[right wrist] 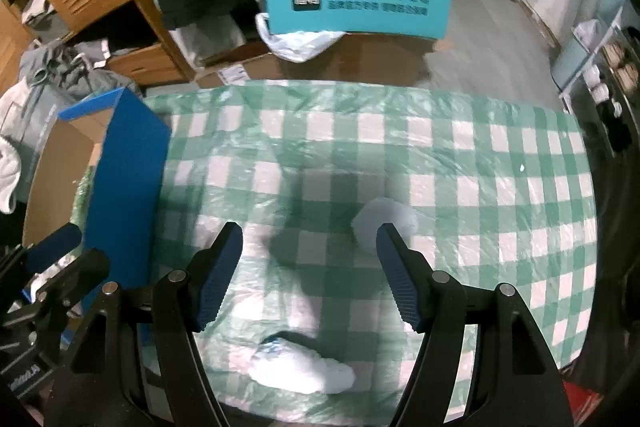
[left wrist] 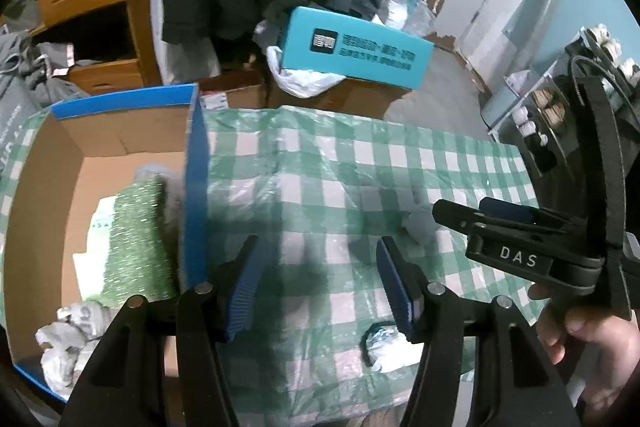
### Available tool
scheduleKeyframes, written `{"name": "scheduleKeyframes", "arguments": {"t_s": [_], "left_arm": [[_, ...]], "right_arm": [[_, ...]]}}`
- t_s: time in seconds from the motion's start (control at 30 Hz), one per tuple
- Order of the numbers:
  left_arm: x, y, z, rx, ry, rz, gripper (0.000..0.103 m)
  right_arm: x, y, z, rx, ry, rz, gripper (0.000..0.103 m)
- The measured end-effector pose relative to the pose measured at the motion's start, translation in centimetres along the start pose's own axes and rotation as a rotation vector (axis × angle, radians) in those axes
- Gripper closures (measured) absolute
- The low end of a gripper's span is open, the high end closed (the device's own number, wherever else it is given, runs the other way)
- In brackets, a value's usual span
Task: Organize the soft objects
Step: 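Move the right tool to the small grey sock and grasp it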
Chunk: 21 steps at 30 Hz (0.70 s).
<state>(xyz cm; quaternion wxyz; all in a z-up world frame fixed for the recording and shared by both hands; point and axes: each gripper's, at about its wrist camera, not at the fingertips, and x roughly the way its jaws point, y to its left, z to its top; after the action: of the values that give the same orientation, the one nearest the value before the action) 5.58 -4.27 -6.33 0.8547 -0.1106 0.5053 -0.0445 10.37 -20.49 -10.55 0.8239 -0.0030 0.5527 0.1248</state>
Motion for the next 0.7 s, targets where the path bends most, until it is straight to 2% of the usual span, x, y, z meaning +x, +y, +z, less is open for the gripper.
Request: {"name": "scheduleKeyframes", "arguments": {"t_s": [0.3,0.43,0.7], "left_arm": [[3.2,-1.5,0.7,0.009,0.044,-0.02,0.043],[4.6,-2.2,0.7,0.026,0.063,-0.02,0.036],[7.6,-3.3,0.4,0.056,0.11,-0.018,0.036]], "right_arm": [[1.9,-3.0,0.1,0.055,0.027,-0.021,0.034],[3.2,-4.0,0.1,0.073,0.044,-0.028,0.034],[6.1,-5.7,0.5,0.114,0.087,-0.036,0.034]]}}
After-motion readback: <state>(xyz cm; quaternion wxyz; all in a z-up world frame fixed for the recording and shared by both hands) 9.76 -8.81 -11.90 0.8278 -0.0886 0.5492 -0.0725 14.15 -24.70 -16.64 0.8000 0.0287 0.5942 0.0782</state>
